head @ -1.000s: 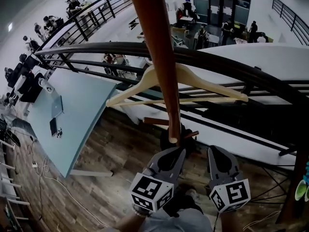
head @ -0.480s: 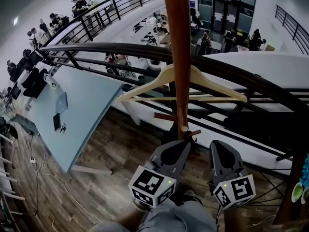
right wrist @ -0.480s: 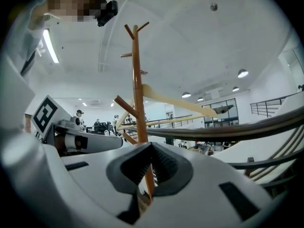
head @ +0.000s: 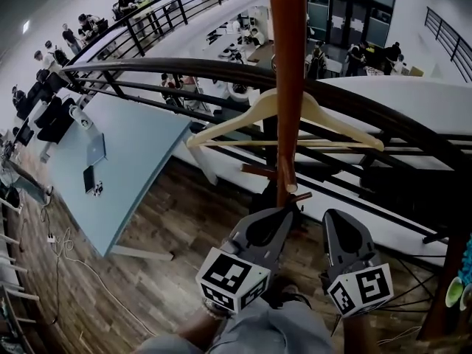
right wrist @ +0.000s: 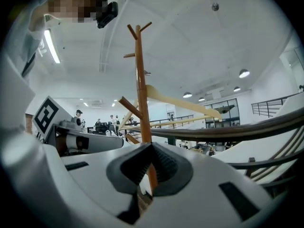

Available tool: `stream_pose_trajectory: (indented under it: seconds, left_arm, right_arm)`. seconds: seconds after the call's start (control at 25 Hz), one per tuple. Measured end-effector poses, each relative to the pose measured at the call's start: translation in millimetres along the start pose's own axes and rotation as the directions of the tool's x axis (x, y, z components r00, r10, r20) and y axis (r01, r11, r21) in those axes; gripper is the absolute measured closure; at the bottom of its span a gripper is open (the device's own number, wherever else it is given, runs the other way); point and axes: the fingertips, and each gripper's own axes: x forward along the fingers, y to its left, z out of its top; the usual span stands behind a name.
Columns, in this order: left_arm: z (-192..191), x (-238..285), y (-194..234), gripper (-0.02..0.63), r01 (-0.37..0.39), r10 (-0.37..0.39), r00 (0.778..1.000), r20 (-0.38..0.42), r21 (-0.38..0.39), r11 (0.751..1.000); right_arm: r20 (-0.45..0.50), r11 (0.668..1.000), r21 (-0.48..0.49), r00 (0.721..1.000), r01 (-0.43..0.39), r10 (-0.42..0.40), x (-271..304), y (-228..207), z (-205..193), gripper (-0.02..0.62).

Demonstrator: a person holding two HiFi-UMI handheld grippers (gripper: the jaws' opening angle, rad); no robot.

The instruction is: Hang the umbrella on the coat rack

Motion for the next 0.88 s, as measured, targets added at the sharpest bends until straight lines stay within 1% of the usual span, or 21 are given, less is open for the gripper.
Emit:
stream_pose_trajectory:
  seconds: [0.28,0.88]
  left_arm:
    - [-4.1,0.3,1.5,0.601,0.007,-0.007,1.000,-0.010,-0.006,1.000]
    - [-6.0,4.7,-4.0,0.600,0.022,-0.022,1.000,-0.017,-0.009,1.000]
  right_arm:
    - [-0.021,1.000,0.008,1.000,0.003,-0.003,-0.5,2.5,-7.5,0.594]
    - [-0.029,1.000,0.011,1.000,0.012,-0.012,-4.1,-0.8,-8.7,0.594]
